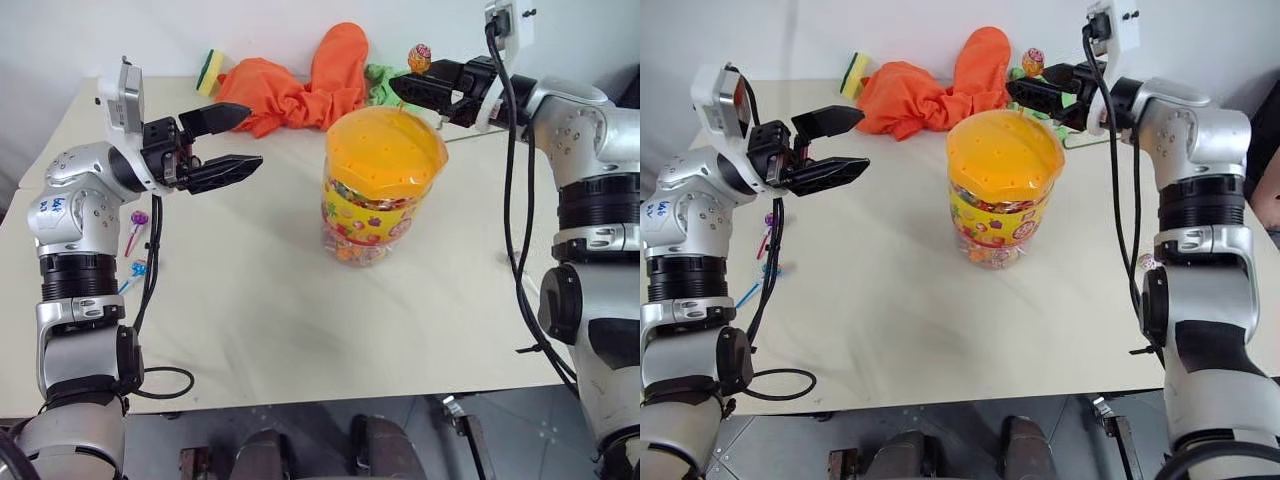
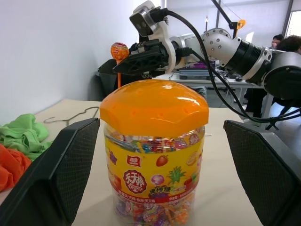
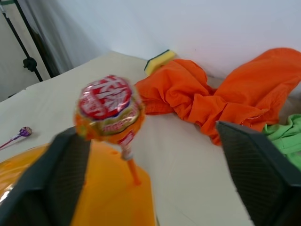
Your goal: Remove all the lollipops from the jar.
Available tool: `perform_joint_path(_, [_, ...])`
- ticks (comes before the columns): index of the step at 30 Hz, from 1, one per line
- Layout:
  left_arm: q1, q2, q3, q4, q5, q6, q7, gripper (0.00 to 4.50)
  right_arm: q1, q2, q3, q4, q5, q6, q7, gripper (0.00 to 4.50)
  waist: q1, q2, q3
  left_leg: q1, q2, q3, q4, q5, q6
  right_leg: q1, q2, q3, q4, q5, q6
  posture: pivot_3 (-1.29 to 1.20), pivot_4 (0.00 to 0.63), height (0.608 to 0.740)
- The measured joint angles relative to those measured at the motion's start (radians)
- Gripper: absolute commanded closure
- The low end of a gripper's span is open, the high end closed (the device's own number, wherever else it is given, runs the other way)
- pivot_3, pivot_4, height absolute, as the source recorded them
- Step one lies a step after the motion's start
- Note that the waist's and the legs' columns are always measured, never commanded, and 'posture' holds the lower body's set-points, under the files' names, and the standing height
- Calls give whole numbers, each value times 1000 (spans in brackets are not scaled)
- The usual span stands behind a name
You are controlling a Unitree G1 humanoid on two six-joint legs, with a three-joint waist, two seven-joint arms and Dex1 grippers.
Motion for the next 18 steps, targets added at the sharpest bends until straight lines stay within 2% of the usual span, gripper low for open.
perform_joint_path(9, [1,2,0,-23,0,0,16,0,-50,17,-12,25,-18,-2,52,4455,-11,1,1,0,0,-1,-1,0,0,0,0,0,0,0,0,0,150,740])
perform_joint_path(14, [0,-1,-1,-17,0,-2,11,0,-136,4,-64,24,-16,-3,36,4485,-8,1,1,0,0,-2,-1,0,0,0,0,0,0,0,0,0,150,740])
perform_joint_path(18, [-5,-3,-5,12,0,-2,-5,0,-177,-59,-99,23,-27,-19,0,4485,-4,1,1,0,-1,-2,-2,0,0,0,0,0,0,0,0,0,150,740])
